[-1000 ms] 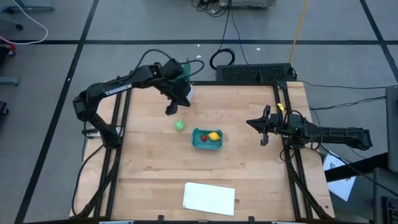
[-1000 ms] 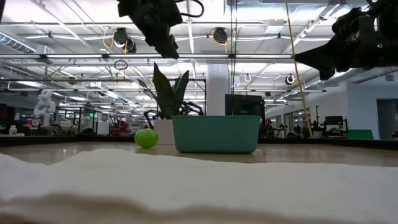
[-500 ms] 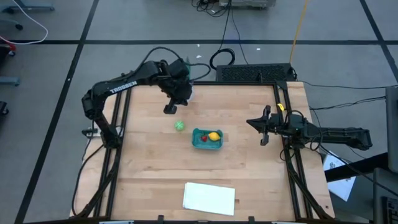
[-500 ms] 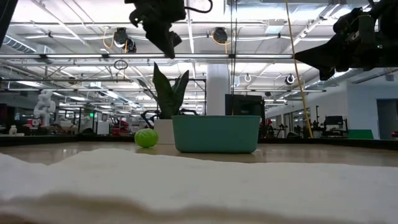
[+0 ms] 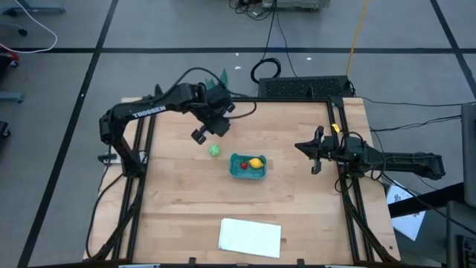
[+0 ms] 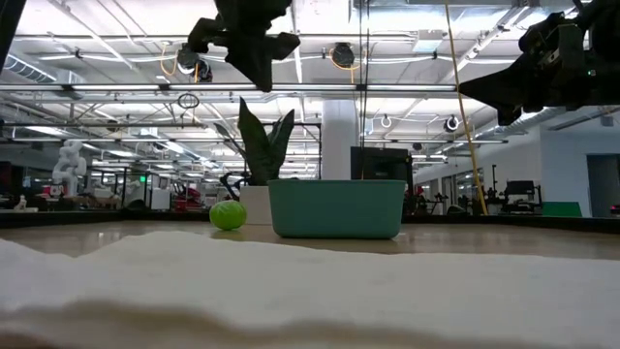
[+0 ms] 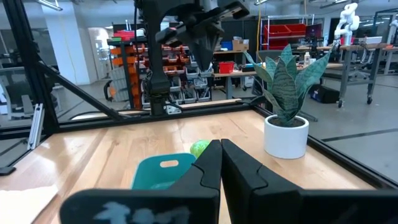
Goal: Pick and placing Produce into tupperware
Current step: Put the green cabbage into the blue container
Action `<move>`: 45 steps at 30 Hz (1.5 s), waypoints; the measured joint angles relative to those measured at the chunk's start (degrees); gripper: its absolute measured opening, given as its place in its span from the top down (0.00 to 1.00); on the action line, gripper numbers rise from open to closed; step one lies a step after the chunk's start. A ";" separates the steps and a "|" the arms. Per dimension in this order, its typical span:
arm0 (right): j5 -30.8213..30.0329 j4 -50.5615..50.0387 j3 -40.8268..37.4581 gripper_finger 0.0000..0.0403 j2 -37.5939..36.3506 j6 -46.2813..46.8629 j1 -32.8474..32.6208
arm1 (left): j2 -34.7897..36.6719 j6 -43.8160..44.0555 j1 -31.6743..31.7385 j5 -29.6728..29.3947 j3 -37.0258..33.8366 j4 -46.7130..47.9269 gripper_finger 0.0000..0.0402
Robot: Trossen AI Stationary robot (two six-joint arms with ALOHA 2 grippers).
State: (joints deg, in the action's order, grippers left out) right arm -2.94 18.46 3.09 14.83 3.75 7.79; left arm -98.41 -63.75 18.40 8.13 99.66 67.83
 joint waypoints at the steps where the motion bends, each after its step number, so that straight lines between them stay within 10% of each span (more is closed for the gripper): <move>1: 0.00 0.00 0.00 1.00 0.00 0.00 0.00 | 0.00 -0.12 -0.28 -0.78 0.00 0.53 0.94; 37: -0.04 -0.09 -0.09 1.00 0.04 0.07 0.00 | 0.00 12.66 3.33 -1.08 -0.03 5.60 0.93; 45: -0.02 -0.62 -0.09 1.00 0.04 0.51 -0.02 | 0.11 13.26 2.93 4.28 -1.70 5.65 0.66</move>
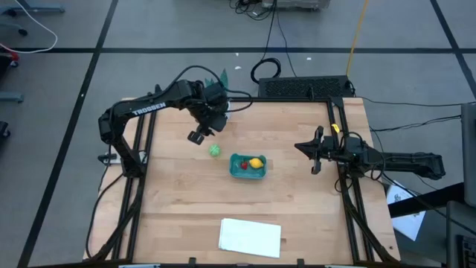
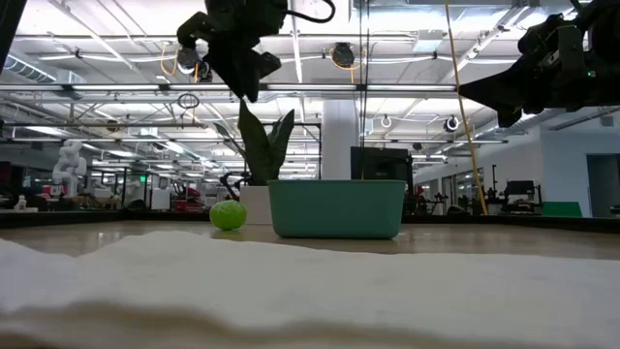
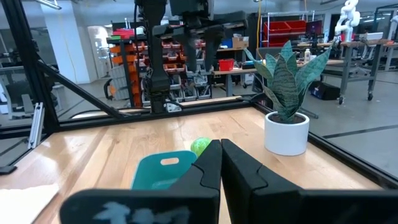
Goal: Pick and placing Produce into tupperware
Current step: Put the green cabbage into the blue container
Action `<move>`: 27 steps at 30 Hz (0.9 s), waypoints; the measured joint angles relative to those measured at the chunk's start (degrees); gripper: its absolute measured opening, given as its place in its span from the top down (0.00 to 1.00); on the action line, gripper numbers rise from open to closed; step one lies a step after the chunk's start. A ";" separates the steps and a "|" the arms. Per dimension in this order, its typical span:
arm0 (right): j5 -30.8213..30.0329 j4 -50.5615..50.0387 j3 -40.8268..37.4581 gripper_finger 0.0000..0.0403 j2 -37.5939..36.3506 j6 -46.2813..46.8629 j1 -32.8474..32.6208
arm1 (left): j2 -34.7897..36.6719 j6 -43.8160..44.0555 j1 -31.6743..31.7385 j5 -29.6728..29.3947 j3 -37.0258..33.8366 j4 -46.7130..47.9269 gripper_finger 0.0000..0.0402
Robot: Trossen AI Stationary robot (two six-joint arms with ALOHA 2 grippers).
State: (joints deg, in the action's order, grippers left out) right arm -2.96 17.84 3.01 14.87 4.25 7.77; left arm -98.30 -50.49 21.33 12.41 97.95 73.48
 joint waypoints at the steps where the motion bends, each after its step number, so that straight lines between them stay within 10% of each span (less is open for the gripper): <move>1: -0.01 -0.10 0.00 1.00 0.00 0.02 0.02 | 0.00 -0.41 -0.13 -0.21 -0.67 -0.22 0.61; 11: 0.00 -0.12 0.00 1.00 0.00 0.02 0.02 | -0.04 -0.11 -1.99 -6.45 -6.94 -4.27 0.27; 27: 0.00 -0.09 0.00 1.00 1.44 0.49 0.02 | -0.04 5.64 -3.09 -4.87 -17.00 -11.20 0.23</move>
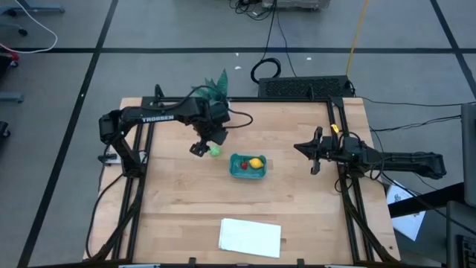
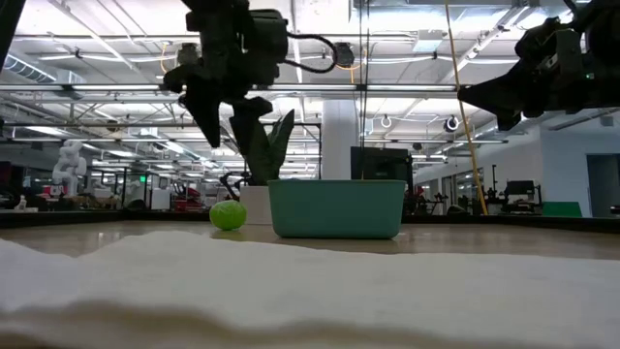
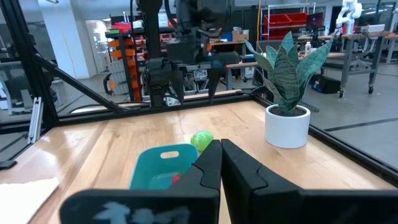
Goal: Pick and placing Produce into tupperware
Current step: Put the green cabbage into the blue container
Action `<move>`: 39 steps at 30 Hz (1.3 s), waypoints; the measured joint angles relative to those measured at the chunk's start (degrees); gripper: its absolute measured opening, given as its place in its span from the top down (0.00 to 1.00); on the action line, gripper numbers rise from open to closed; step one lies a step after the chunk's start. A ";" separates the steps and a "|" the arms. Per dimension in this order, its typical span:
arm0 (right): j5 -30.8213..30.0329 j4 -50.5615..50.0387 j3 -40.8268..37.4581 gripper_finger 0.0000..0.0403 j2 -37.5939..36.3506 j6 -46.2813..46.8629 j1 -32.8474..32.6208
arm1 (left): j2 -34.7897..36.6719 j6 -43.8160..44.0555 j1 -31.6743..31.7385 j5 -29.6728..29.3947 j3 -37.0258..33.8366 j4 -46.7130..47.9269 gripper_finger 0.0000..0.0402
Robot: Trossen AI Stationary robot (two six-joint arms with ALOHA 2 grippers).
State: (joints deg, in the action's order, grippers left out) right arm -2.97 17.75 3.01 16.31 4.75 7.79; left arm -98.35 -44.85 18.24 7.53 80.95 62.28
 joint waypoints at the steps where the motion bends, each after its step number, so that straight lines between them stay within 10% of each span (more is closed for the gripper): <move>1: 0.00 0.07 0.00 1.00 0.13 -0.02 -0.01 | 0.00 0.18 -0.02 0.00 -0.83 -0.83 0.23; 39: 0.01 0.52 0.00 1.00 0.37 -0.02 -0.02 | -0.04 -2.94 -0.26 3.47 -11.66 -16.11 0.23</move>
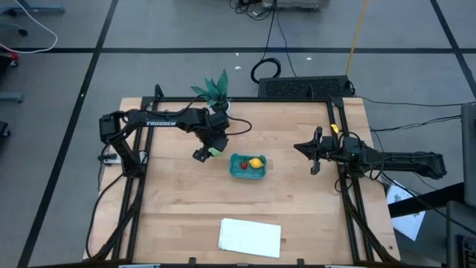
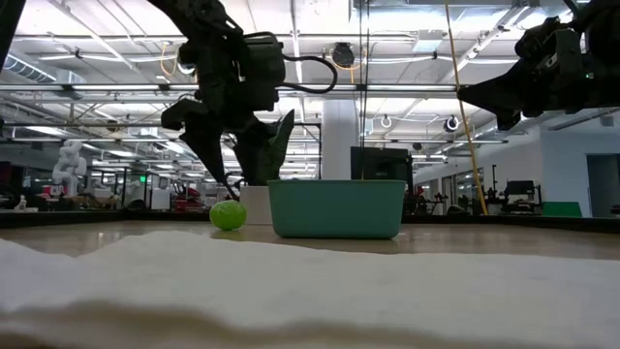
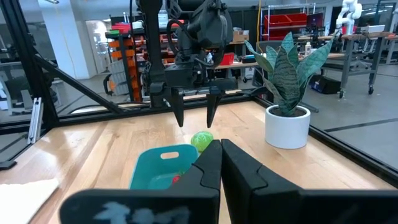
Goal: Pick and placing Produce into tupperware
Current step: Put the green cabbage into the blue container
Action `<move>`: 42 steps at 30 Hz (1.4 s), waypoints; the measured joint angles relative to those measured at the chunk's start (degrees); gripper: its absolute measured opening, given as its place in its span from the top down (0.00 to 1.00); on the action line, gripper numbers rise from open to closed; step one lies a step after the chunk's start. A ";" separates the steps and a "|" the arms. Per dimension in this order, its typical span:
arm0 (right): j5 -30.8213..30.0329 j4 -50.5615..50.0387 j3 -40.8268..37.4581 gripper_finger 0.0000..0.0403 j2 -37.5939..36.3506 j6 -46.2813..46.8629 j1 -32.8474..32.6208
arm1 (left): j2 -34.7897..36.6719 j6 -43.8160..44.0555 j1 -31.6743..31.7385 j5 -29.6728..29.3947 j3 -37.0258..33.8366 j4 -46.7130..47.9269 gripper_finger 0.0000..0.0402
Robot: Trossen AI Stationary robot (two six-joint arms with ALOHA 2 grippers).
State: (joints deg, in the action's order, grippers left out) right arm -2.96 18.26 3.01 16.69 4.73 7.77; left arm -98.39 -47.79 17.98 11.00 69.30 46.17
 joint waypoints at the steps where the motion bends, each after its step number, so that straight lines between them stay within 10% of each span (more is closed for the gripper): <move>1: 0.00 0.00 0.00 1.00 0.00 -0.01 0.01 | 0.00 0.35 0.00 0.00 -0.02 0.00 0.23; 42: -0.02 0.37 0.00 1.00 1.36 -0.04 0.11 | -11.10 -1.46 2.59 -1.74 0.02 0.31 0.23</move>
State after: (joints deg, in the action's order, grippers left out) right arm -2.98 18.63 3.01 18.04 4.69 7.88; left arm -109.49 -49.25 20.57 9.27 69.32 46.48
